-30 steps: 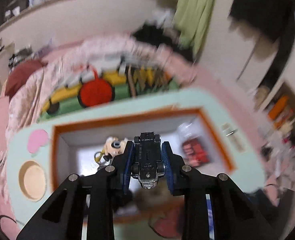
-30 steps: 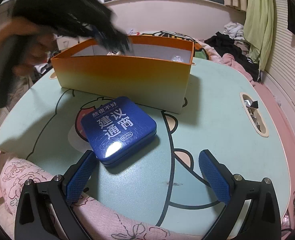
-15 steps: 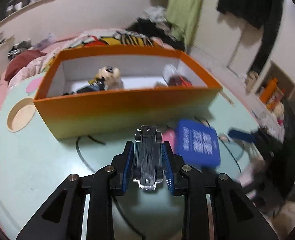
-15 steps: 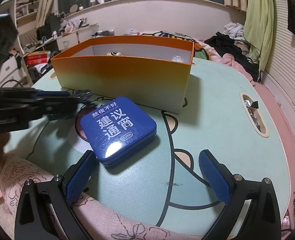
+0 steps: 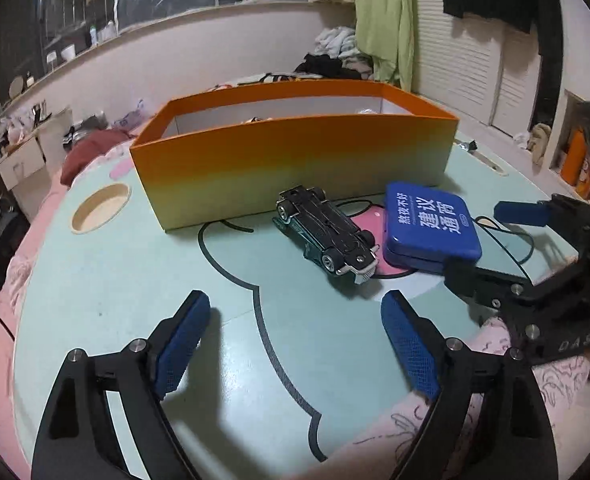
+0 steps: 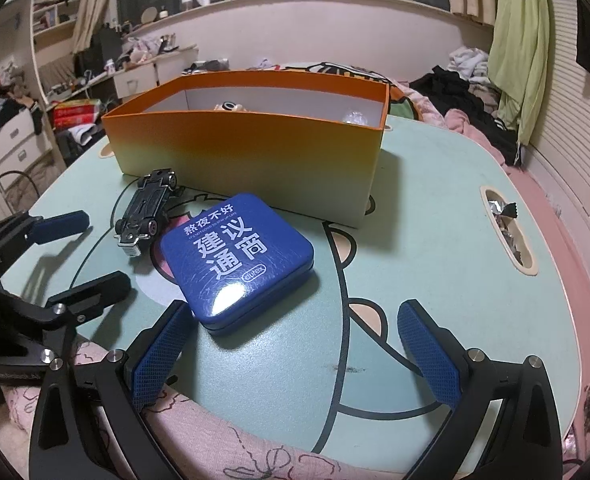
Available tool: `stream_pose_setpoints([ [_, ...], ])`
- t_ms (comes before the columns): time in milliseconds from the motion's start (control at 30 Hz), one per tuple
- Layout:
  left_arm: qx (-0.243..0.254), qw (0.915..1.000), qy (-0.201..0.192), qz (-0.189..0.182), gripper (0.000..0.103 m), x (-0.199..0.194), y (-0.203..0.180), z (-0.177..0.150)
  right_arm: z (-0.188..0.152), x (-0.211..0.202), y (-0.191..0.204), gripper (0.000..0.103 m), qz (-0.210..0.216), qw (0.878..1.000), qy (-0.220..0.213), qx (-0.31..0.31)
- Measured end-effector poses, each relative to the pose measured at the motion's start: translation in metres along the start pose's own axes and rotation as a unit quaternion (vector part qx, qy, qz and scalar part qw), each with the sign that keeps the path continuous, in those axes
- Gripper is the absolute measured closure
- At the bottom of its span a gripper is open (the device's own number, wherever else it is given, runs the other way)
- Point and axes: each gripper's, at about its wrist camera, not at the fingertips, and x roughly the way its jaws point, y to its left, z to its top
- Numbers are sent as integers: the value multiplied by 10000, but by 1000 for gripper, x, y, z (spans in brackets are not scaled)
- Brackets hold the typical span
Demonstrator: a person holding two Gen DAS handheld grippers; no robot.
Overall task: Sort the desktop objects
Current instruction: 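Carry the toy car out with the left gripper and place it beside the tin, then reach the right gripper into the box and grasp the white-headed figurine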
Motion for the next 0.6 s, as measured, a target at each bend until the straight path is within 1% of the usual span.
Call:
stream_pose_setpoints([
  [133, -106, 9999, -20, 92, 15, -1, 0, -1, 2, 3, 8, 0, -19, 10000, 26, -10],
  [233, -141, 9998, -37, 119, 15, 1, 2, -5, 3, 3, 3, 1, 65, 10000, -10, 39],
  [333, -175, 9997, -90, 143, 15, -1, 5, -10, 7, -1, 0, 1, -135, 9999, -6, 45],
  [433, -284, 9992, -200, 216, 15, -5, 9, -17, 7, -14, 1, 1, 59, 10000, 35, 52],
  [500, -322, 9989, -245, 231, 15, -6, 11, -20, 13, -21, 1, 4, 217, 9997, 15, 123],
  [533, -314, 9989, -233, 254, 15, -5, 10, -19, 19, -25, 2, 12, 319, 9994, -12, 158],
  [567, -312, 9989, -232, 265, 15, -5, 9, -18, 27, -27, 4, 25, 442, 9989, -27, 171],
  [600, -316, 9989, -238, 270, 15, -5, 9, -18, 38, -28, 5, 29, 586, 9981, -39, 175],
])
